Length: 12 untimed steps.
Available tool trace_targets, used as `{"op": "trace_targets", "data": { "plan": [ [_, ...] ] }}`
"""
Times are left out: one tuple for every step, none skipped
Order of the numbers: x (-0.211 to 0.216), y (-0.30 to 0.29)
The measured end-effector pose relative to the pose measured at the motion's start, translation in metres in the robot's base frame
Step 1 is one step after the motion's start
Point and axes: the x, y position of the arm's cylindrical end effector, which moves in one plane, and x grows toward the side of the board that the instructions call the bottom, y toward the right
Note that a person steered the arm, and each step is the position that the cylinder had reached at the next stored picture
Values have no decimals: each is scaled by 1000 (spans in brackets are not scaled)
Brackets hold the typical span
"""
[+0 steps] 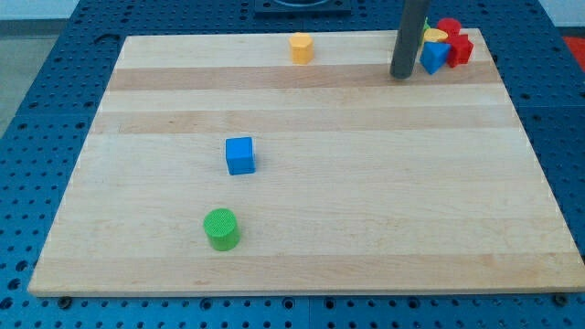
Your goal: Push the blue cube towards center right
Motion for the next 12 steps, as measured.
{"op": "trace_targets", "data": {
  "plan": [
    [45, 0],
    [100, -9],
    [128, -74],
    [139, -132],
    [164, -181],
    [187, -233],
    [184, -279],
    [165, -268],
    [148, -238],
    [113, -206],
    [89, -177],
    [88, -172]
  ]
}}
